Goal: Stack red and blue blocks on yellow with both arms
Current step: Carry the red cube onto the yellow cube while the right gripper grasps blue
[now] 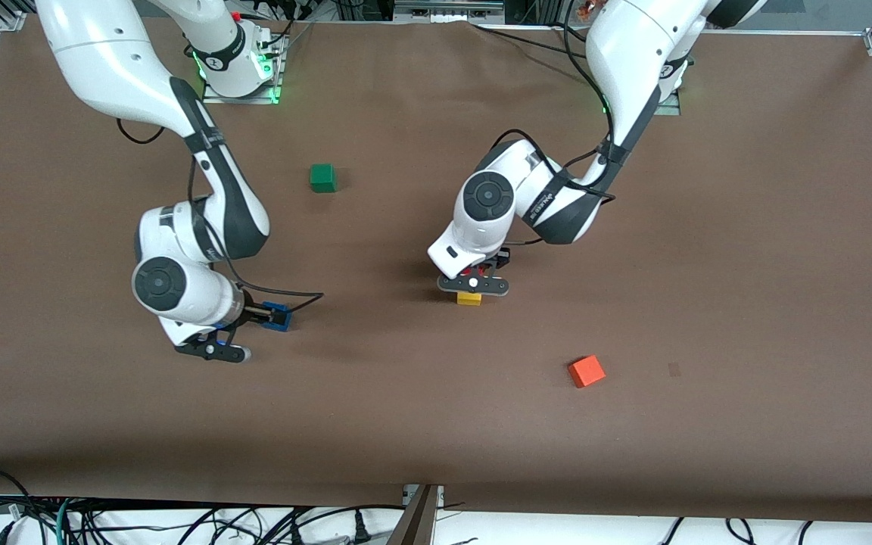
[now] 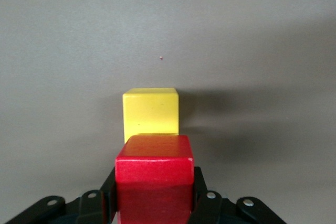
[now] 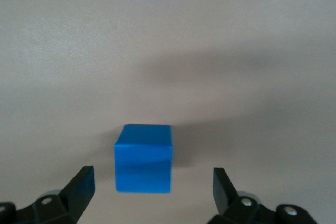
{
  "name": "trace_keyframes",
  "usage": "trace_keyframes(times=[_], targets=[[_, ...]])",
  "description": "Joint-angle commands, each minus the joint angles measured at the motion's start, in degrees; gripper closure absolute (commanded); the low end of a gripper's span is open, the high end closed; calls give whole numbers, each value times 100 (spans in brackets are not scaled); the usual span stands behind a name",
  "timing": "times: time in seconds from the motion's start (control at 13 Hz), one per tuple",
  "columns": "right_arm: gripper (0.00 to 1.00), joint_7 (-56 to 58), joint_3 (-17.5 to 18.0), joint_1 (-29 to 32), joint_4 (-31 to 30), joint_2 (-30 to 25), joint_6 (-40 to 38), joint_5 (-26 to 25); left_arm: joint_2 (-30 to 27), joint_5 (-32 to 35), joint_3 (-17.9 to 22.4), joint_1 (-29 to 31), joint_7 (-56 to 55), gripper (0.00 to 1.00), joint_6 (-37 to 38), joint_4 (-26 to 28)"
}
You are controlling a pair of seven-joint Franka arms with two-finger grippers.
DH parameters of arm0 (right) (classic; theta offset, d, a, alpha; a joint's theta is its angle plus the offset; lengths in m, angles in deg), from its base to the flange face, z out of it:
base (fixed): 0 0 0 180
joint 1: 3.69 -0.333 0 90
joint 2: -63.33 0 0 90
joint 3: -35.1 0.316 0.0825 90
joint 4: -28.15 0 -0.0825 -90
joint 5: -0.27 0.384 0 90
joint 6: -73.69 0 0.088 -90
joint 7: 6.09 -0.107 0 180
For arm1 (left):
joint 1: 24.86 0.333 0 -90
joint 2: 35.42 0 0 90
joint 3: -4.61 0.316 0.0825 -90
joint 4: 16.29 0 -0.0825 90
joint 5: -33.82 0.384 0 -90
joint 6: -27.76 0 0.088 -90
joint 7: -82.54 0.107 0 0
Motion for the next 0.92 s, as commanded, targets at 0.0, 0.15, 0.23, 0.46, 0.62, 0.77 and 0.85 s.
trace_keyframes(times=[0.0,0.15,0.23,0.46,0.62,0.77,0.85], targets=[[1,-159,7,-21,34,117,246,62,246,165,90,-129,-62,99,183,-450],[5,-159,7,-21,34,196,395,62,255,532,90,-182,-71,98,183,-450],[10,-159,7,-21,34,258,448,62,264,612,90,-225,-71,98,191,-450],[22,-176,7,-30,-237,293,694,70,290,823,99,-226,-71,98,183,-459],[36,-176,7,-39,-300,276,766,70,316,877,99,-226,-62,98,148,-459],[54,-107,16,-74,-213,162,643,70,352,991,108,-226,-80,98,147,-459],[56,-97,25,-82,-82,66,373,62,360,991,99,-226,-80,98,139,-468]])
